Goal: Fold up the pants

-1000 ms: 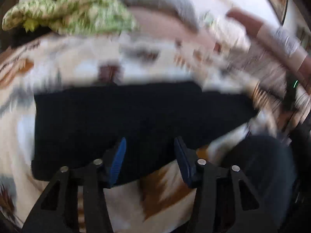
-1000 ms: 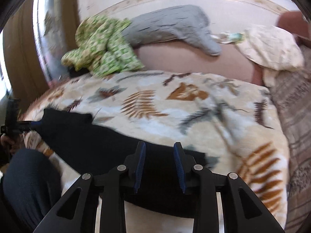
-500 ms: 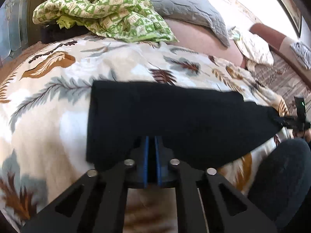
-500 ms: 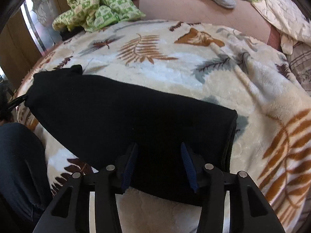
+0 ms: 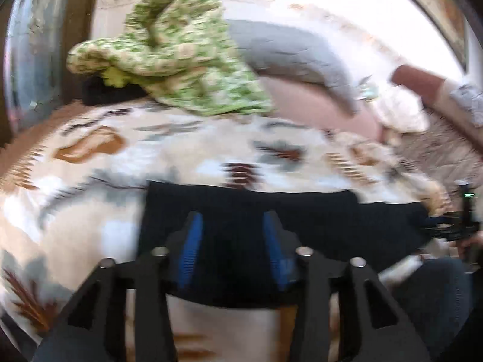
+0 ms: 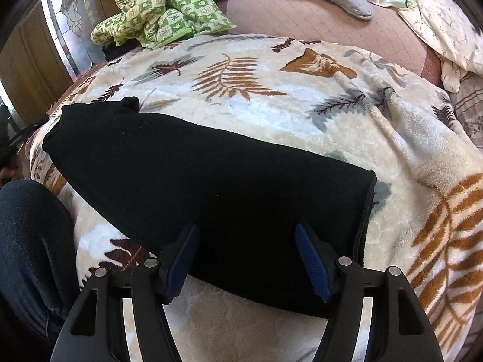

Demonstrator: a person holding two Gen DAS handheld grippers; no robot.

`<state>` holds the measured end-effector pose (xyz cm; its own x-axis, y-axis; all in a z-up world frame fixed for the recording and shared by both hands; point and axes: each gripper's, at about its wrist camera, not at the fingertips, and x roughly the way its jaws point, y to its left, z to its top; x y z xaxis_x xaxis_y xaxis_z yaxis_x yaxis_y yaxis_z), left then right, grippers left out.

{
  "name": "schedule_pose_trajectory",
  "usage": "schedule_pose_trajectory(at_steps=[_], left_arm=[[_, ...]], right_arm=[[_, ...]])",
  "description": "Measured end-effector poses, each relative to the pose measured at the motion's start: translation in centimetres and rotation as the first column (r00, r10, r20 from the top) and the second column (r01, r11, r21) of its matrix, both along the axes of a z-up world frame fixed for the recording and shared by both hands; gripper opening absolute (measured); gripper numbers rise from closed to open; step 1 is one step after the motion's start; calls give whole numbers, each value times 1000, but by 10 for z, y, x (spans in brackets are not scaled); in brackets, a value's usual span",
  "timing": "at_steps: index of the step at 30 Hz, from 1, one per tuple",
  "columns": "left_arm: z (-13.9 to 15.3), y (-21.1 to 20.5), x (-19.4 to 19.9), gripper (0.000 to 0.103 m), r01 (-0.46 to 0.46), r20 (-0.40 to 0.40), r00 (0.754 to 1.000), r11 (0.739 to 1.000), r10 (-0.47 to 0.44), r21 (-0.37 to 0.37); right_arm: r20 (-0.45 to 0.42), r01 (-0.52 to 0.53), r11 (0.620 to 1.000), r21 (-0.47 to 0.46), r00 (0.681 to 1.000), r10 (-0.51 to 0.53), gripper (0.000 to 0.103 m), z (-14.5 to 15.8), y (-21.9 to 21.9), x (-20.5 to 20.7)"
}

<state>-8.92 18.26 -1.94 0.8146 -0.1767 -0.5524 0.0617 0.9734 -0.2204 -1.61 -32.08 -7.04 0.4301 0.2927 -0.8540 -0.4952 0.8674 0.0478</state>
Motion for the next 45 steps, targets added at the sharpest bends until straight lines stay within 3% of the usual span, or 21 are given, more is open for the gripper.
schedule_pose_trajectory(at_steps=[2, 4, 5, 7, 9, 11, 13, 14, 16, 18, 20, 22, 29, 30, 33, 34, 36, 38, 41, 43, 45], left_arm=[[-11, -14, 1, 45, 58, -37, 998, 998, -58, 5], [-34, -12, 9, 43, 15, -104, 995, 996, -6, 88], [-47, -2, 13, 33, -3, -132, 991, 995, 16, 95], [-51, 9, 12, 23, -3, -79, 997, 991, 14, 136], [-49, 11, 18, 21, -10, -85, 996, 987, 24, 159], [-48, 11, 26, 22, -17, -86, 996, 983, 34, 184], [-51, 14, 34, 22, -23, -83, 996, 983, 38, 180], [-52, 13, 35, 22, -26, -77, 996, 983, 41, 183], [-53, 10, 35, 22, -30, -76, 996, 979, 46, 204], [-54, 11, 36, 22, -21, -81, 996, 980, 38, 200], [-54, 15, 40, 21, -12, -86, 996, 981, 30, 196], [-52, 17, 46, 19, -13, -93, 995, 980, 32, 200], [-33, 18, 48, 22, -54, -116, 990, 982, 76, 181], [-23, 14, 43, 23, -36, -96, 994, 988, 51, 152], [0, -9, 32, 43, 90, -47, 995, 995, -88, 49], [2, -21, 33, 49, 135, -50, 990, 991, -134, 23], [-5, -48, 41, 49, 215, -96, 972, 977, -215, -7], [-20, -74, 47, 49, 254, -146, 958, 967, -248, 25], [-46, -97, 47, 49, 267, -237, 942, 958, -238, 102], [-48, -108, 32, 49, 298, -215, 944, 930, -252, 216], [-46, -111, 21, 49, 327, -209, 938, 905, -276, 273]], right_arm=[[-3, 0, 1000, 5, 1000, 0, 68, 1, 0, 0], [-4, 8, 999, 51, 1000, -8, 68, 8, -6, -1], [14, 28, 996, 84, 999, -29, 68, 15, -14, -1], [58, 99, 987, 123, 993, -107, 68, 29, -34, -2], [83, 230, 955, 190, 965, -249, 68, 42, -68, 0], [54, 344, 890, 300, 925, -376, 67, 46, -108, -6], [40, 347, 861, 372, 921, -389, 63, 49, -123, -10], [53, 295, 873, 387, 939, -340, 61, 52, -119, -15], [77, 189, 913, 360, 970, -231, 61, 52, -97, -21], [96, 92, 964, 249, 988, -119, 60, 44, -64, -25], [22, 56, 987, 148, 998, -60, 57, 21, -42, -19], [-72, 83, 996, 42, 994, -80, 57, -5, -36, -11], [-110, 134, 988, 77, 986, -125, 55, 4, -44, -21], [-104, 138, 988, 73, 986, -130, 55, 7, -43, -23], [-21, 134, 986, 100, 991, -132, 56, 29, -36, -24], [18, 121, 987, 104, 992, -124, 56, 33, -29, -20], [109, 103, 988, 111, 987, -115, 62, 44, -4, -20], [158, 97, 992, 76, 981, -108, 65, 45, 23, -17], [114, 65, 996, -58, 992, -58, 65, 20, 52, -11], [67, 36, 984, -176, 997, -25, 65, -4, 61, -11], [94, 51, 986, -161, 995, -36, 75, -2, 57, -11]])
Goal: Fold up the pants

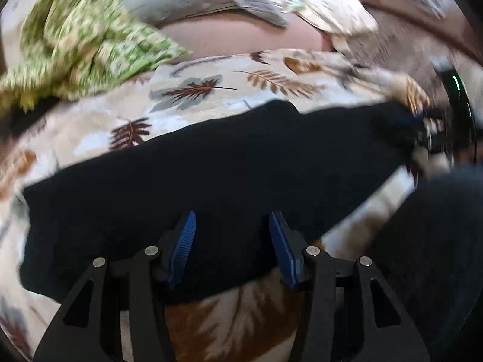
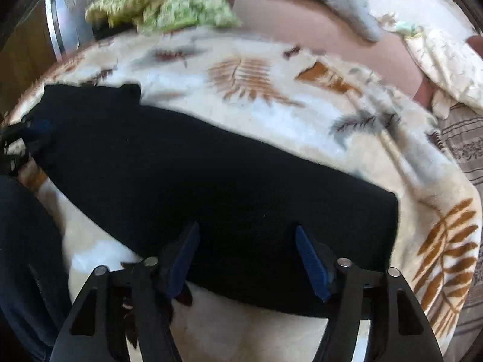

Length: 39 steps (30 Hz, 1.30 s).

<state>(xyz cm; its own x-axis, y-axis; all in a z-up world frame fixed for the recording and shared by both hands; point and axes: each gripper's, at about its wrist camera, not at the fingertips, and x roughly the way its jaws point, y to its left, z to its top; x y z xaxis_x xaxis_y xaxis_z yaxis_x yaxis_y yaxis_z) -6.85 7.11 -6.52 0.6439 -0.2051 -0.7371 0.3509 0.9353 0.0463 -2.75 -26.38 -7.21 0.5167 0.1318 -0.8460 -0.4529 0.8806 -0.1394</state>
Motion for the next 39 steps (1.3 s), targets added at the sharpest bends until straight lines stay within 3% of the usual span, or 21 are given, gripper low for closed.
schedule_pose_trajectory(at_steps=[1, 4, 6, 8, 10, 11, 12, 15, 18, 21, 23, 25, 28, 30, 32, 34, 36, 39], left_arm=[[1, 2, -4, 49, 14, -1, 1000, 1000, -14, 4], [17, 8, -3, 48, 19, 31, 999, 1000, -19, -1], [34, 7, -4, 48, 35, 106, 994, 998, -30, -45], [29, -4, 0, 48, 59, 79, 995, 998, -56, -38], [2, -13, 4, 48, 84, 0, 996, 996, -84, 27], [-4, -11, -2, 48, 82, 27, 996, 997, -82, 17], [-4, -7, -4, 47, 76, 21, 997, 997, -76, -5], [-1, -2, -8, 47, 71, 0, 997, 997, -71, -19], [11, 3, -4, 47, 75, 9, 997, 996, -75, -53], [36, 25, 3, 54, 1, 85, 996, 987, 13, -158], [48, 47, 14, 68, -92, 120, 985, 969, 122, -230], [48, 66, 25, 69, -204, 118, 964, 946, 239, -251], [33, 92, 36, 69, -380, 64, 912, 892, 406, -244], [22, 110, 38, 69, -497, 34, 855, 836, 518, -235], [9, 120, 44, 75, -556, 11, 822, 806, 570, -203], [-9, 121, 52, 81, -562, -20, 825, 815, 565, -144], [-8, 116, 52, 85, -552, -12, 832, 825, 555, -119], [-10, 115, 55, 93, -536, -23, 843, 838, 537, -101]], right_arm=[[-8, 18, 1000, -1, 1000, -18, 83, 0, -4, 2], [-23, 77, 996, 49, 997, -76, 84, 5, -17, 6], [58, 48, 996, 75, 997, -52, 84, 18, -12, -1], [103, 30, 992, 120, 994, -42, 85, 27, -10, -4], [48, 39, 990, 136, 998, -46, 85, 21, -10, 1], [11, 49, 991, 124, 999, -51, 85, 15, -9, 3], [-89, 63, 994, 86, 995, -55, 86, -2, -9, 8], [-96, 39, 995, 95, 995, -30, 87, -3, -13, 1], [-133, 71, 980, 187, 990, -46, 86, 4, -37, 2], [-124, 207, 930, 303, 976, -177, 86, 20, -83, 2], [-125, 306, 881, 361, 952, -280, 86, 26, -112, 1], [-71, 332, 861, 385, 941, -331, 86, 35, -124, -3], [36, 192, 878, 438, 972, -230, 86, 50, -108, -4], [123, 65, 922, 381, 985, -120, 84, 54, -82, 3], [161, 8, 953, 302, 985, -59, 84, 46, -62, 20], [79, 43, 959, 279, 995, -67, 84, 25, -61, 45], [-93, 151, 961, 234, 987, -132, 85, -10, -66, 64], [-30, 116, 981, 158, 993, -113, 87, -7, -52, 58]])
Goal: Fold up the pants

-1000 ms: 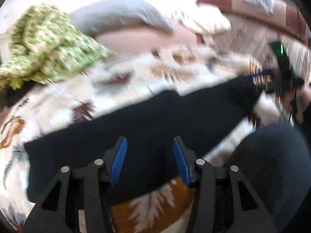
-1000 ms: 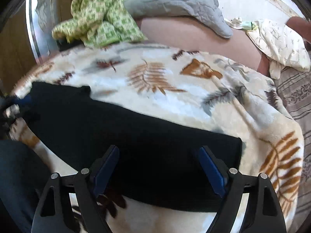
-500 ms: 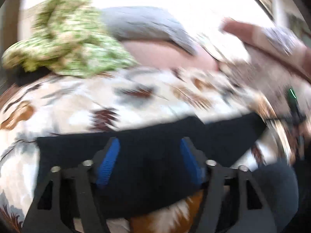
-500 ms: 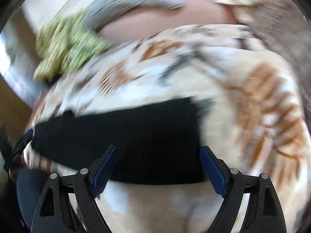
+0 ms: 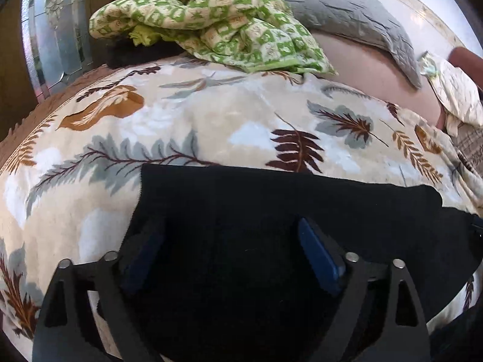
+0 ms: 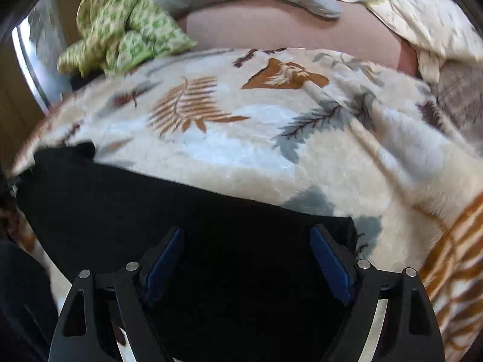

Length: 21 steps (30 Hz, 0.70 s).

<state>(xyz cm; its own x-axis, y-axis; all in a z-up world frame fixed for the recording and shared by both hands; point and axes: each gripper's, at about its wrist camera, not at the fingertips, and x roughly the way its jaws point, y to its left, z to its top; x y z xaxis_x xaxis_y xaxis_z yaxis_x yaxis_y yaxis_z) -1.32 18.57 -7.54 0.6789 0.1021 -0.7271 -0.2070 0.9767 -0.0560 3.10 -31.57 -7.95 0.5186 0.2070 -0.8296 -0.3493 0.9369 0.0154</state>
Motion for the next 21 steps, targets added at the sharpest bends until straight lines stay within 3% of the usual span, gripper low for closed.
schedule_pose_trajectory(at_steps=[5, 9, 12, 15, 17, 18, 19, 21], left_arm=[[1, 2, -1, 99, 14, 7, 1000, 1000, -14, -13], [14, 8, -9, 101, 19, 45, 999, 996, -15, -90], [38, -2, -29, 101, 25, 156, 988, 996, -12, -85], [46, -28, -43, 101, 150, 226, 965, 987, -134, -57], [31, -44, -39, 101, 208, 167, 965, 978, -201, -27], [15, -48, -31, 101, 217, 87, 973, 975, -213, -42], [-3, -49, -24, 100, 205, 17, 979, 978, -204, -48], [-1, -60, -30, 101, 204, 47, 978, 979, -205, 29]], right_arm=[[-13, 32, 999, 24, 999, -32, 88, -2, -1, 4], [-14, 51, 998, 36, 999, -50, 87, 8, -1, -3], [42, 63, 991, 117, 997, -68, 87, 29, -6, -20], [58, 68, 993, 96, 996, -74, 89, 30, 1, -39], [-47, 61, 998, 19, 997, -60, 90, 8, 10, -39], [-38, 41, 999, -32, 998, -42, 91, 0, 16, -42], [47, 6, 996, -90, 999, -1, 93, 2, 24, -50], [36, 20, 995, -95, 999, -17, 99, 3, 24, -48]])
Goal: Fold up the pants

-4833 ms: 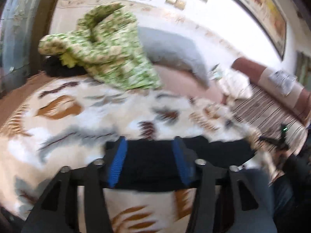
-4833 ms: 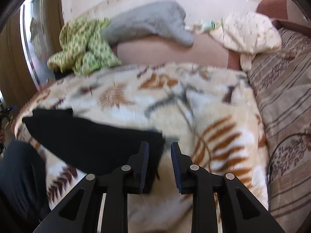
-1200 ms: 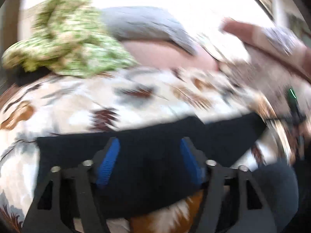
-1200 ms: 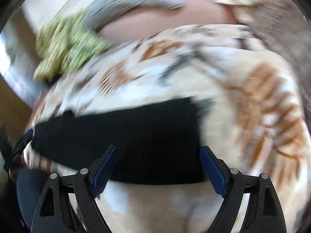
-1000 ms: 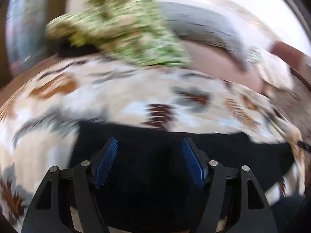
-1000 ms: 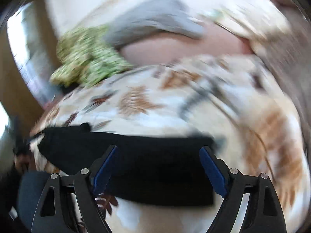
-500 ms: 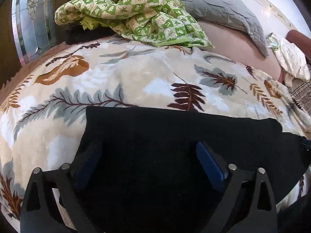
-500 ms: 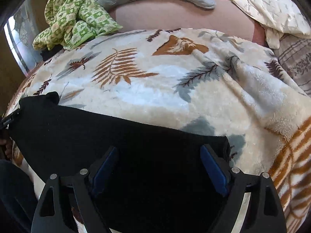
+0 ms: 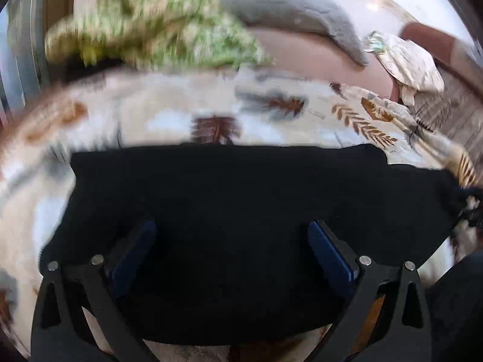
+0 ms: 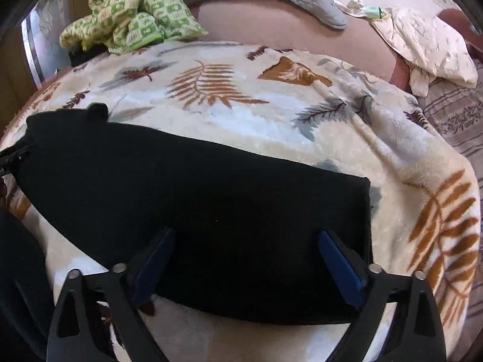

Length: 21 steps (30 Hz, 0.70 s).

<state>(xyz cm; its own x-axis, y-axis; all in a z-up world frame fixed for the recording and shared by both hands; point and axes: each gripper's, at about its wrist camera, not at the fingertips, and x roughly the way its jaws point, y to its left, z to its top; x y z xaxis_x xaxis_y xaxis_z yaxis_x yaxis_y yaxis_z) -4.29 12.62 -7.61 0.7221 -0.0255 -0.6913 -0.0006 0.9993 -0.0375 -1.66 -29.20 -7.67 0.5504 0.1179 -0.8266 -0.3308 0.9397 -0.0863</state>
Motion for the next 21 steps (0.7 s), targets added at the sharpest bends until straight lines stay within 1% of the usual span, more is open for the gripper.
schedule_pose_trajectory(at_steps=[1, 2, 6, 8, 11, 18, 21], left_arm=[[1, -2, 2, 101, -15, -17, 1000, 1000, 15, 6], [2, -2, 4, 101, -33, -31, 999, 999, 32, -6], [7, -5, 14, 101, -94, -94, 991, 995, 92, -20], [4, -8, 15, 102, -113, -115, 987, 994, 113, 0], [1, -13, 16, 103, -130, -123, 983, 991, 133, 34], [1, -14, 18, 103, -159, -135, 977, 986, 164, 42], [0, -14, 19, 103, -158, -134, 978, 987, 162, 41]], right_arm=[[-15, 22, 999, 32, 1000, -21, 100, -1, -5, 2], [-18, 38, 997, 64, 999, -37, 101, -1, -9, 4], [1, 25, 999, 35, 1000, -25, 102, -1, -4, 3], [-8, 32, 999, 44, 999, -31, 102, -2, -4, 3], [-11, 23, 999, 36, 1000, -22, 102, -3, -4, 1], [-9, 42, 999, 21, 999, -42, 102, 1, -5, -2], [18, 72, 997, -2, 997, -72, 102, 7, -7, -7]])
